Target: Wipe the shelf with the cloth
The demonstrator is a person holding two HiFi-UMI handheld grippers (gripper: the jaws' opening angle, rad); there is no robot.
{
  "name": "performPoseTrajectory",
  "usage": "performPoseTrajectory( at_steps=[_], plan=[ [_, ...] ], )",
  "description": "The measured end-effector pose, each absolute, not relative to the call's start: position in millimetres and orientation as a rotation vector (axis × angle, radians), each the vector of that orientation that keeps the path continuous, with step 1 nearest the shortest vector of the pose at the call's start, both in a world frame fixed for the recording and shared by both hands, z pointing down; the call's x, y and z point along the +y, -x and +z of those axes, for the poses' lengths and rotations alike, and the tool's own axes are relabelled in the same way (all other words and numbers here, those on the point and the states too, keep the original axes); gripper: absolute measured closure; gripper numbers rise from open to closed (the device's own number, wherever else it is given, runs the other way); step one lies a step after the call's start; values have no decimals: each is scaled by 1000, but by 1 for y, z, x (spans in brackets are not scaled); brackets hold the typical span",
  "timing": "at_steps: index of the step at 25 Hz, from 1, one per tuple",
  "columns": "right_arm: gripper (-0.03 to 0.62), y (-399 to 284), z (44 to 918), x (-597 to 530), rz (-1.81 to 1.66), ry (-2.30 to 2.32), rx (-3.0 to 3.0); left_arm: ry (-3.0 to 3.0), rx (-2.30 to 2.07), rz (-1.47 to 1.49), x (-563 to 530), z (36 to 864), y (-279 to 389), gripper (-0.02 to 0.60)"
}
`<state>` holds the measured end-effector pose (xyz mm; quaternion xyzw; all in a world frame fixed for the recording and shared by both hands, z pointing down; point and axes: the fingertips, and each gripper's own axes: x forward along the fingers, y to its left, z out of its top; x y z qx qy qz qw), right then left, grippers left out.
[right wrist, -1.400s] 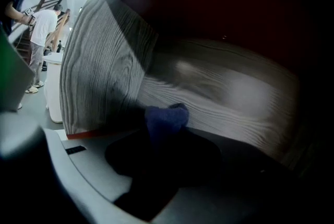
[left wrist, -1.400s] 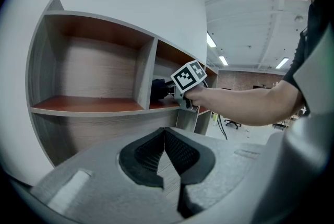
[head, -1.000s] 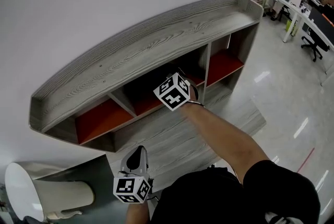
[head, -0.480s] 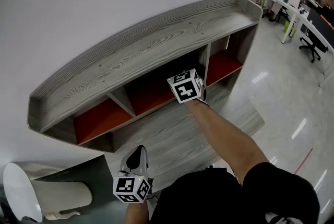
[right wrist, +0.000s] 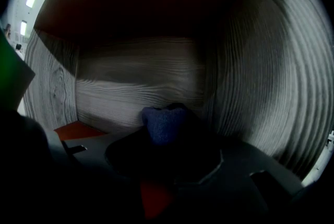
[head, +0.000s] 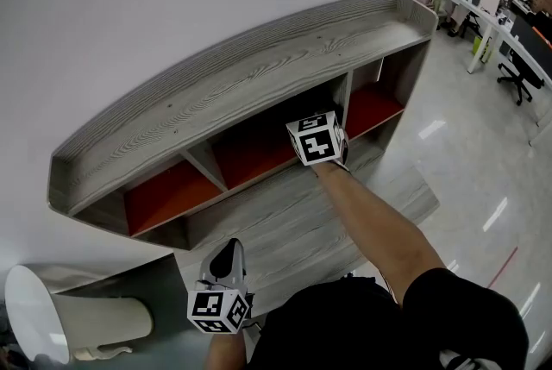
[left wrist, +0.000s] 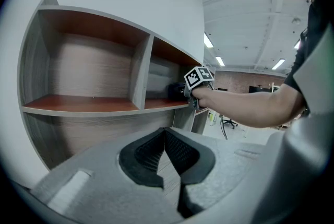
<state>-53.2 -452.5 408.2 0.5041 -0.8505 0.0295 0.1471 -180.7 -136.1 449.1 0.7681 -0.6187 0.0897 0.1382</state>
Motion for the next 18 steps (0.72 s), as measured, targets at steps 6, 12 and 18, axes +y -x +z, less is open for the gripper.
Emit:
performPoseTrajectory(
  at_steps=[6,12,18],
  plan=[
    [448,54,409,-454,85,-1452,-2447,-2209,-1799,261,-133,450,184,572],
    [448,54,401,-445,122,-1437,-2521,-2205,-1802,262,-132,450,183,572],
    [448,90,367,-384,82,-1245,-2766,-2216,-1788,269,-133,450,179,572]
  ],
)
